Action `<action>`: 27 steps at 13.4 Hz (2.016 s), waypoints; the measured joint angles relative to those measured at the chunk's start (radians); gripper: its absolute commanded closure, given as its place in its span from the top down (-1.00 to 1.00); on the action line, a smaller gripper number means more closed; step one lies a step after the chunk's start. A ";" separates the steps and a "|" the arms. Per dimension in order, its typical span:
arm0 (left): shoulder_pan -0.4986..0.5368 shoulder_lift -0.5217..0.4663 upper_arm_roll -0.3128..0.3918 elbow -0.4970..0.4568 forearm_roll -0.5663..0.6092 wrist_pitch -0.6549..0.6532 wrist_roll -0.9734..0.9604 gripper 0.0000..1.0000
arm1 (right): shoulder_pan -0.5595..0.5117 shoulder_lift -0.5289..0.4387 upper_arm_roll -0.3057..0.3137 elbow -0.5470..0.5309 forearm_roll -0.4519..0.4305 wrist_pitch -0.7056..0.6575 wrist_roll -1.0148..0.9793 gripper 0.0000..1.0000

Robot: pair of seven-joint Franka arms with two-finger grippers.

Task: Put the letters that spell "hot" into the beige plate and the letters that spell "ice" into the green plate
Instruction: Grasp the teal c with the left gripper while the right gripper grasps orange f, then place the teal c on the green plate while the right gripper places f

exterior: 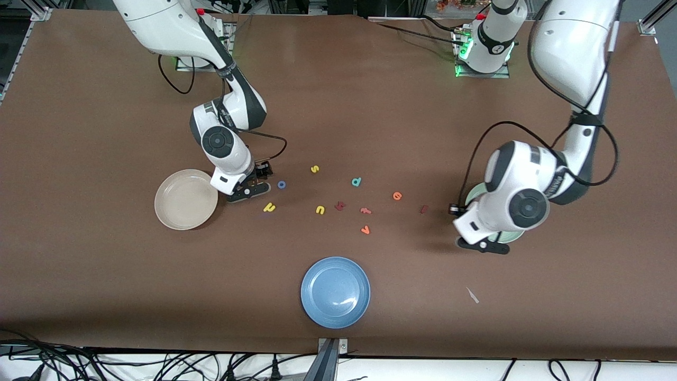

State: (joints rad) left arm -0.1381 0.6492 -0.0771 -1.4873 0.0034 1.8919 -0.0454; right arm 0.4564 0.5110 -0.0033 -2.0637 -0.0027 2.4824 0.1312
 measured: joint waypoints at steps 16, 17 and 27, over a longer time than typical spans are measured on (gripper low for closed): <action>0.132 0.090 -0.007 -0.117 0.000 0.112 0.191 1.00 | -0.009 -0.011 0.002 0.002 0.013 0.005 -0.004 -0.88; 0.131 0.082 -0.010 -0.117 0.000 0.109 0.191 1.00 | -0.009 -0.018 0.002 0.013 0.013 -0.008 -0.004 -0.88; 0.012 -0.016 -0.135 -0.133 0.000 0.110 0.183 0.52 | -0.023 -0.091 -0.217 0.102 0.019 -0.193 -0.389 -0.84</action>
State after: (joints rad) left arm -0.1263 0.6333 -0.2118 -1.6201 0.0034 2.0020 0.1374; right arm 0.4334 0.4201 -0.2206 -1.9616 0.0162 2.2898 -0.2581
